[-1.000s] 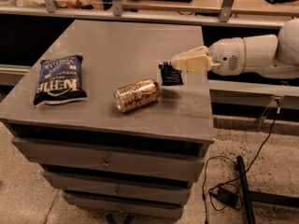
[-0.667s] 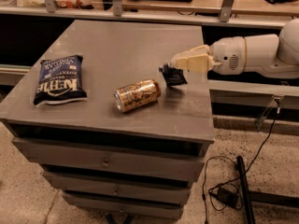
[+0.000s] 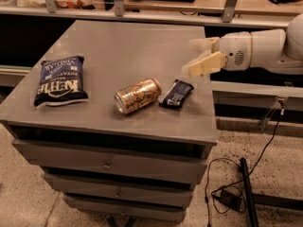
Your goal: Move rxbar blueberry near orange can
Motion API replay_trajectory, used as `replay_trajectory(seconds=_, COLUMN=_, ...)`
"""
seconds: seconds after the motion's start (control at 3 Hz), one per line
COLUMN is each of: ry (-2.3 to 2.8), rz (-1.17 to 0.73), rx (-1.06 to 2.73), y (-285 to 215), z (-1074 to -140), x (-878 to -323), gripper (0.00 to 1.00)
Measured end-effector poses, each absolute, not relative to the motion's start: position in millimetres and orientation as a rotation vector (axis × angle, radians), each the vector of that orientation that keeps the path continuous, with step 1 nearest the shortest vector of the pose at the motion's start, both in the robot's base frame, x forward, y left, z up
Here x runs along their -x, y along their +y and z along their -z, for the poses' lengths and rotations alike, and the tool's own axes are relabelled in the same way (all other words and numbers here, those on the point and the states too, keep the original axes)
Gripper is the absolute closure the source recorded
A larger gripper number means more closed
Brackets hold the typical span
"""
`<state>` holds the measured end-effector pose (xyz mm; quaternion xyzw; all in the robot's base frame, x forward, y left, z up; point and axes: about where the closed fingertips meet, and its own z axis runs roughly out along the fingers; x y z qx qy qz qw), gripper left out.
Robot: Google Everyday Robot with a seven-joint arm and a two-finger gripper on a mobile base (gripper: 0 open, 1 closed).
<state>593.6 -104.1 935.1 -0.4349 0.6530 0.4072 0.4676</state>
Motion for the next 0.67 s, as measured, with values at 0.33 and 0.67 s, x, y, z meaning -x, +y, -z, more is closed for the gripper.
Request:
replay_trajectory(seconds=0.33, ry=1.6, rz=-0.971, rx=1.043, y=-112, z=-936, x=-602, gripper=0.0)
replay_trajectory(seconds=0.67, ry=1.627, rz=-0.88, rx=0.974, y=-129, z=-938, x=-605, gripper=0.0)
